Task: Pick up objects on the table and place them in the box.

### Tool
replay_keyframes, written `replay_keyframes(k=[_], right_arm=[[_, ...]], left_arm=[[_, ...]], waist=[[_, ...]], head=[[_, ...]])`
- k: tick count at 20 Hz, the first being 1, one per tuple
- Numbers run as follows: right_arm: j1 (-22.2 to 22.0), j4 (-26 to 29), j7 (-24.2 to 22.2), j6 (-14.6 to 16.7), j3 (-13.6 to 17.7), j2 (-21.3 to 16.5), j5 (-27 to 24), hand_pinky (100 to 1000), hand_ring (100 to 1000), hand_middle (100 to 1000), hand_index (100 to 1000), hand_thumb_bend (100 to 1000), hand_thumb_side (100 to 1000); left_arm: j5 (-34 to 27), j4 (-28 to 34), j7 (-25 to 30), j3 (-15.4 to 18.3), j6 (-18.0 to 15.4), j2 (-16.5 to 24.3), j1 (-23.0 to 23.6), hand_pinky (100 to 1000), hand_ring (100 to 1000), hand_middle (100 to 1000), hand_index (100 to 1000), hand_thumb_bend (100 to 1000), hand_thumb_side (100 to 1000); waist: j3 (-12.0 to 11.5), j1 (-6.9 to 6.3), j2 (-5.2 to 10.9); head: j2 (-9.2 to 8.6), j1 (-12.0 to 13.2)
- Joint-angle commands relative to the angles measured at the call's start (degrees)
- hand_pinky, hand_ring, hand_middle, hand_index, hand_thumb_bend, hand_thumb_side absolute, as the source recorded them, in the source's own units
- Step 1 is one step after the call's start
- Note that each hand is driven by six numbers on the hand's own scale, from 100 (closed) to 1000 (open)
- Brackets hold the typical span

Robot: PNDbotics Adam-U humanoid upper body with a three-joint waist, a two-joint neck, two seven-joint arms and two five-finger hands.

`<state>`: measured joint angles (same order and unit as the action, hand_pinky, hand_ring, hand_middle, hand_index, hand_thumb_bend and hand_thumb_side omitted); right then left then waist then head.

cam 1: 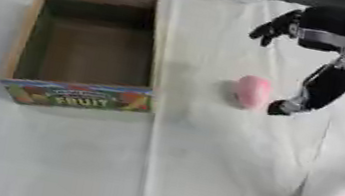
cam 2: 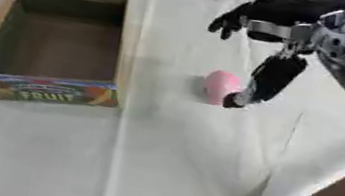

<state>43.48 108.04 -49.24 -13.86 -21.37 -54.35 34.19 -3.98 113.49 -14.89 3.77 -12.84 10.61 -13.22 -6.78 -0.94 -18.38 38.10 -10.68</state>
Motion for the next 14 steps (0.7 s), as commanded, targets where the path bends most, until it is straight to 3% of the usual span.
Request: replay_keyframes(k=[1, 14], right_arm=[[1.25, -1.36, -0.39, -1.05, -0.55, -0.02, 1.62, 849, 908, 798, 949, 596, 274], [2.55, -10.08, 1.57, -1.49, -3.19, 3.64, 6.60, 848, 907, 793, 940, 571, 257]], left_arm=[[-0.06, 1.10, 0.22, 0.03, -0.02, 0.90, -0.53, 738, 628, 609, 825, 100, 612], [-0.07, 1.10, 0.38, -0.06, 0.02, 0.69, -0.56, 739, 628, 609, 825, 100, 614]], waist=[[-0.13, 0.16, 0.84], [-0.48, 0.17, 0.58]], head=[[-0.81, -0.07], [-1.48, -0.25]])
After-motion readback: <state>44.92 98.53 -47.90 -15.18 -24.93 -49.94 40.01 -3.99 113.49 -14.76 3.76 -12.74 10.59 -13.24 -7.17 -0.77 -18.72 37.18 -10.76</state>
